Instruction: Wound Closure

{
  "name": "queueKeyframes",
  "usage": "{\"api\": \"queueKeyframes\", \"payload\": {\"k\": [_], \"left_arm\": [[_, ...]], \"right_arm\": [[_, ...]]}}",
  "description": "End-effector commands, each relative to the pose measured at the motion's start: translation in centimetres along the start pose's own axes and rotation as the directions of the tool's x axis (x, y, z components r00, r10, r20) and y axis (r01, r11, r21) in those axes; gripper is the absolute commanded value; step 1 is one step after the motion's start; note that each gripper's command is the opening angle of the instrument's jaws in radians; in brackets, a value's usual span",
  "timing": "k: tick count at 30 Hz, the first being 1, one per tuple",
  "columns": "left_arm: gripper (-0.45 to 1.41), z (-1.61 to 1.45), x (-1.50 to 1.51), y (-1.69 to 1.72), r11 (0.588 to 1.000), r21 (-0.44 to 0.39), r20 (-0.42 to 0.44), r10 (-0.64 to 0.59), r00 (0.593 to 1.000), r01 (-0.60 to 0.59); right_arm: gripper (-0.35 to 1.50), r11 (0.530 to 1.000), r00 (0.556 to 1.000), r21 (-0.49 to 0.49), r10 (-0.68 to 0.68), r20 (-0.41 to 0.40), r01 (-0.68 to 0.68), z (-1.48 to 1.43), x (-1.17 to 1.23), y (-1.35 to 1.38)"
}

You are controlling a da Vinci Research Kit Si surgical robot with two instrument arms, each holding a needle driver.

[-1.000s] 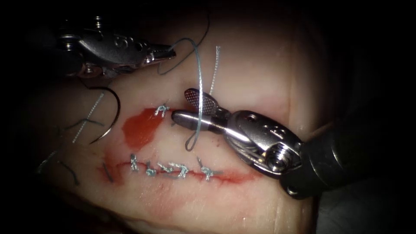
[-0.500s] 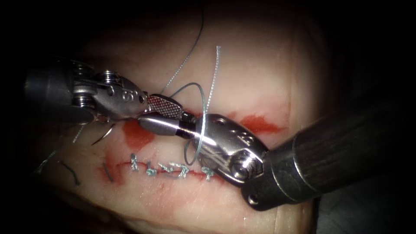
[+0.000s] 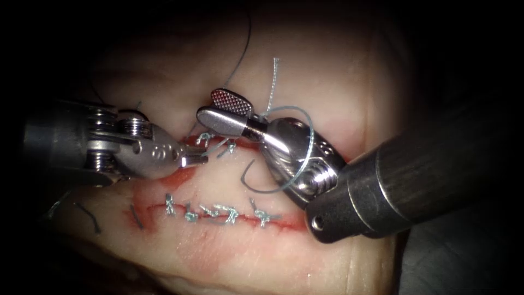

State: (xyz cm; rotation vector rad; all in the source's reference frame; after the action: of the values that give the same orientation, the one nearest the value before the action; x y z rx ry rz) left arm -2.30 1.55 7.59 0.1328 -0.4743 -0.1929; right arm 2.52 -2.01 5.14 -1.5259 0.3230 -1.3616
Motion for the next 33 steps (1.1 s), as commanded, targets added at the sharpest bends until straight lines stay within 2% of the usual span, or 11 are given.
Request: {"api": "queueKeyframes", "payload": {"k": [1, 33], "left_arm": [[-0.45, 0.10, 0.01, 0.04, 1.000, -0.003, 0.000, -0.012, 1.000, 0.012], [-0.45, 0.10, 0.01, 0.04, 1.000, -0.003, 0.000, -0.012, 1.000, 0.012]], "right_arm": [[0.29, 1.000, 1.000, -0.003, 0.000, 0.003, 0.000, 0.08, 0.06, 0.01], [0.29, 1.000, 1.000, -0.003, 0.000, 0.003, 0.000, 0.08, 0.06, 0.01]]}}
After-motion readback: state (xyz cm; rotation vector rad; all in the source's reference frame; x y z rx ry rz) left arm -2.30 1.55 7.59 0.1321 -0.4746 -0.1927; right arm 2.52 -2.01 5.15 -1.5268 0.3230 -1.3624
